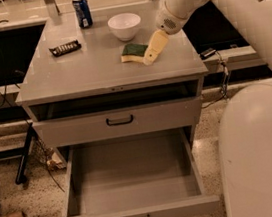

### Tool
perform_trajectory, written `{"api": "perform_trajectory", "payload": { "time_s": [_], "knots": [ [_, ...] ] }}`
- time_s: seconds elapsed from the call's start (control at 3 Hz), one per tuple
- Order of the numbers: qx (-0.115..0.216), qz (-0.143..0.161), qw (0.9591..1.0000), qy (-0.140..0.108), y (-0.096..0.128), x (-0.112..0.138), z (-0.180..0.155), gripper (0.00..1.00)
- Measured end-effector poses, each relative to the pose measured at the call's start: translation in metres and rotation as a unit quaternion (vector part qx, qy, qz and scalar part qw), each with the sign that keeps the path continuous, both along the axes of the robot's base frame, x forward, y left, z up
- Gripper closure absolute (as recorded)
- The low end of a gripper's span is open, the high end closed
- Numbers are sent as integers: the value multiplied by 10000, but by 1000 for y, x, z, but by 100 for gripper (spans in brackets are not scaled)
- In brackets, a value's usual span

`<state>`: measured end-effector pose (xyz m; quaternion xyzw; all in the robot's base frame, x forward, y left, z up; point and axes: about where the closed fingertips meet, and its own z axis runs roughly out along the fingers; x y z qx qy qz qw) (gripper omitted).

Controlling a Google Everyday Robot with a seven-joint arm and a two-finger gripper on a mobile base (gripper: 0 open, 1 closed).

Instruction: Place sponge into middle drawer

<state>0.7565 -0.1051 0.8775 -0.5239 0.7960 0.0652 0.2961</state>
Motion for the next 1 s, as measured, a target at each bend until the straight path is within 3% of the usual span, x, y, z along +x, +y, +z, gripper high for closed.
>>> {"api": "perform_trajectory", "payload": {
  "time_s": [0.33,1.0],
  "knots": [
    [0,-55,9997,226,18,18,-25,0],
    [94,71,9987,491,48,32,-49,42]
  ]
}}
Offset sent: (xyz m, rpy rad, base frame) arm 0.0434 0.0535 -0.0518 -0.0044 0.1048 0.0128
